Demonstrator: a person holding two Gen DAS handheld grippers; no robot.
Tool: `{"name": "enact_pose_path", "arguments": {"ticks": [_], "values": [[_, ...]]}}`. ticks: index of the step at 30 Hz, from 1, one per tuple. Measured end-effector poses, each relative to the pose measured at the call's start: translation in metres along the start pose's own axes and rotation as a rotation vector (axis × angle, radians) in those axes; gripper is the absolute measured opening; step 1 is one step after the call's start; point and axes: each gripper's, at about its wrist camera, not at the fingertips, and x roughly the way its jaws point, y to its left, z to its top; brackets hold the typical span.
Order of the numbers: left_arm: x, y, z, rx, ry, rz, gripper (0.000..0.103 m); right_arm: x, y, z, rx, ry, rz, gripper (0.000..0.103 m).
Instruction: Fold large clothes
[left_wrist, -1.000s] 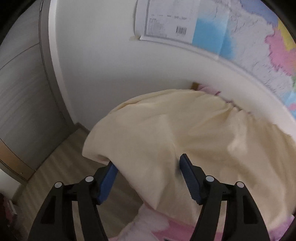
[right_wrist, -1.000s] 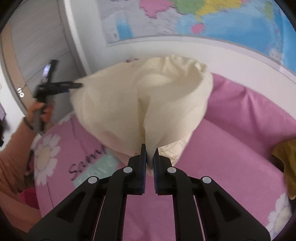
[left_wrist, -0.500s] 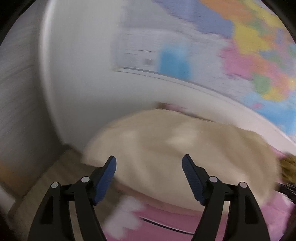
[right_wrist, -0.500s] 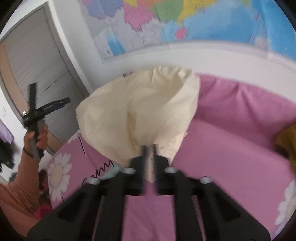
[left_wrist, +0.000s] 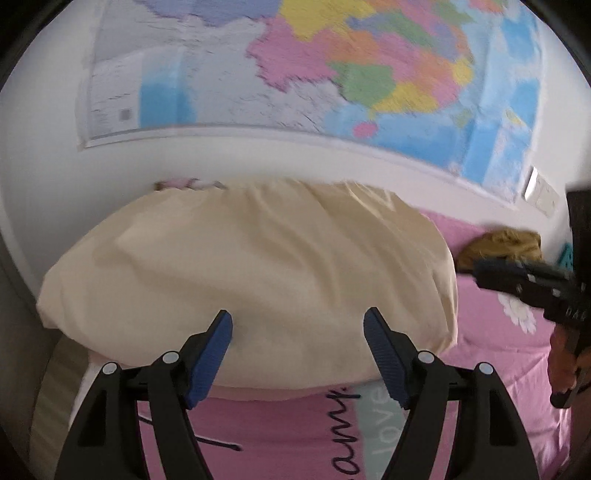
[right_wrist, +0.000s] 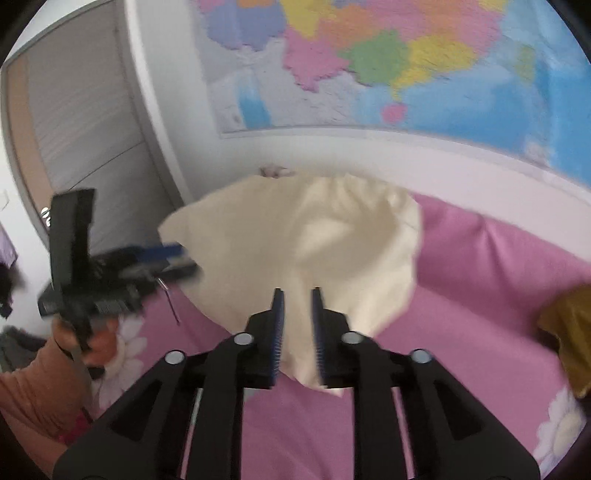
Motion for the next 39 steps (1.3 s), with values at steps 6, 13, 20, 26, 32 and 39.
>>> {"name": "enact_pose_path", "arguments": {"ticks": [6, 13, 20, 26, 32, 39], "values": [[0.015, -0.010, -0.015, 0.018, 0.058, 0.084, 0.072, 0.073, 0.006, -0.021, -0.061, 0.185, -0.010, 0.015], [0.000, -0.021, -0.020, -0.004, 0.041, 0.098, 0.076, 0.040, 0.009, -0.026, -0.003, 0.115, 0.012, 0.043], [-0.029, -0.038, -0.033, -0.035, -0.013, 0.151, 0.096, 0.012, 0.036, -0.041, -0.048, 0.037, -0.035, 0.080], [-0.058, -0.045, -0.046, -0.116, -0.047, 0.217, 0.097, -0.010, 0.047, -0.062, -0.049, -0.012, -0.089, 0.097], [-0.077, -0.049, -0.062, -0.174, -0.061, 0.281, 0.097, -0.025, 0.055, -0.076, -0.046, -0.038, -0.119, 0.097], [-0.089, -0.055, -0.080, -0.196, -0.038, 0.334, 0.097, -0.037, 0.056, -0.089, -0.015, -0.035, -0.111, 0.097]]}}
